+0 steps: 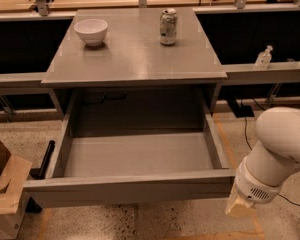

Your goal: Close top drawer

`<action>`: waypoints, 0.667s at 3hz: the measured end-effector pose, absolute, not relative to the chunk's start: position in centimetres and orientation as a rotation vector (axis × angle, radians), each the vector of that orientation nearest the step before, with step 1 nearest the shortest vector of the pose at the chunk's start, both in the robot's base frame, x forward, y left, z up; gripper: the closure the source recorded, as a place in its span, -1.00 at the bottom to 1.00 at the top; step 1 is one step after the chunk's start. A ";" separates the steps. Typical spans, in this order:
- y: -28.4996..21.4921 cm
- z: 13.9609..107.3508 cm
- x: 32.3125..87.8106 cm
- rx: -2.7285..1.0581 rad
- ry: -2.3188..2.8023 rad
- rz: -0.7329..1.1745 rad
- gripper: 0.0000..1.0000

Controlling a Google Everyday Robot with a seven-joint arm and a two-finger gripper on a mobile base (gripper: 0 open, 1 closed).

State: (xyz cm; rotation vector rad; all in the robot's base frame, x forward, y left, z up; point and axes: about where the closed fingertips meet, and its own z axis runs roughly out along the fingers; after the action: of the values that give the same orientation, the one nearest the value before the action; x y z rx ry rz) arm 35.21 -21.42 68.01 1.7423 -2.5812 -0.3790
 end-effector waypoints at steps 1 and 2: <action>-20.8 63.0 35.9 1.683 -2.604 -0.482 1.00; -20.3 60.7 38.1 1.684 -2.633 -0.523 1.00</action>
Offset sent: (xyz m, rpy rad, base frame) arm 0.1124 0.0222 -0.0896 0.1663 -0.0751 -0.0825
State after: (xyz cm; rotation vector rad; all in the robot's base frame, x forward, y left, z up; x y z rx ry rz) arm 38.15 -20.29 60.75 1.6843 -2.6334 -0.5228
